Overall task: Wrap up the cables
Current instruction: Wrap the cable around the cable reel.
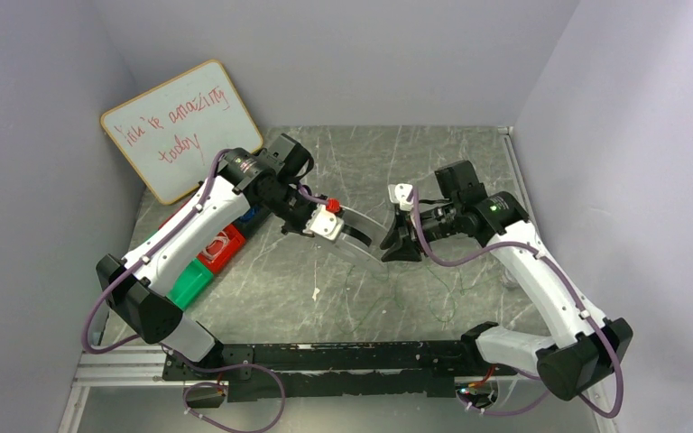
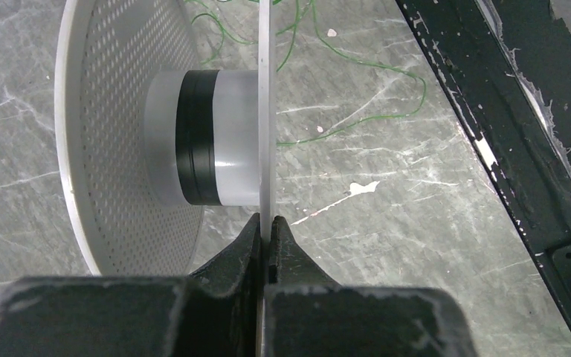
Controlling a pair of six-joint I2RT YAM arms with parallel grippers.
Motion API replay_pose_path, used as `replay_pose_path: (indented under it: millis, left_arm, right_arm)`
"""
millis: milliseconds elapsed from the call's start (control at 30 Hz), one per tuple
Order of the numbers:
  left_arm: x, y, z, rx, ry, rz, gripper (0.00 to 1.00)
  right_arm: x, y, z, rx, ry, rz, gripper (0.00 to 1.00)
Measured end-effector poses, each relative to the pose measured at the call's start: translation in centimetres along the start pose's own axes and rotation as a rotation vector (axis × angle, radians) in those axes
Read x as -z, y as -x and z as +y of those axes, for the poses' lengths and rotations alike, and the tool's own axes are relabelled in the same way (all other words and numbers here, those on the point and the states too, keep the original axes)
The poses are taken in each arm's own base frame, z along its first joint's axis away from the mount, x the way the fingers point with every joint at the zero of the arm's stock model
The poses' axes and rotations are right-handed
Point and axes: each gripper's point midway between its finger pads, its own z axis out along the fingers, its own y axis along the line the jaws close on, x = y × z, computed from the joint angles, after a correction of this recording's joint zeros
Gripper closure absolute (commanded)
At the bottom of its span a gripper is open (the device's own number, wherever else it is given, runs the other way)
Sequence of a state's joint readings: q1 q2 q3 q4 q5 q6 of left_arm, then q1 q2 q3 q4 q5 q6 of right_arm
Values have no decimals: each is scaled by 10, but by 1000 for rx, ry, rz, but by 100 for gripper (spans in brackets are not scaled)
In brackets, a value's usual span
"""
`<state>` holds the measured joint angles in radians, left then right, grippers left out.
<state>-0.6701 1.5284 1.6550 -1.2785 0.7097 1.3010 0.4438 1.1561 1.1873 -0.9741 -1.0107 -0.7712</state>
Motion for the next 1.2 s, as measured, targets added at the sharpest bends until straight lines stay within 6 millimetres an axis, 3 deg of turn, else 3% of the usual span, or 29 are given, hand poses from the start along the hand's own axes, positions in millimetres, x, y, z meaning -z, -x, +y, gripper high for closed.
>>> replay_pose_path:
  millis: [300,467,700,800,1200]
  left_arm:
    - [0,0,-6,-17,-25,-2,98]
    - [0,1,-13,-26,-52,-13,97]
    - [-2,-1,-16,-21,-69,-3,97]
    - [-4,-4,-15,-17,-72,5,97]
    - [-8,-3,-13,-28,-78,10,98]
  right_arm:
    - [19,25,4,84,-74,-10,57]
    - [31,39,-16,115,-229,-26,53]
    - [14,21,-44,1,-255,-5,48]
    - [9,13,-46,-40,-256,2,48]
    - [2,17,-52,-75,-277,-12,48]
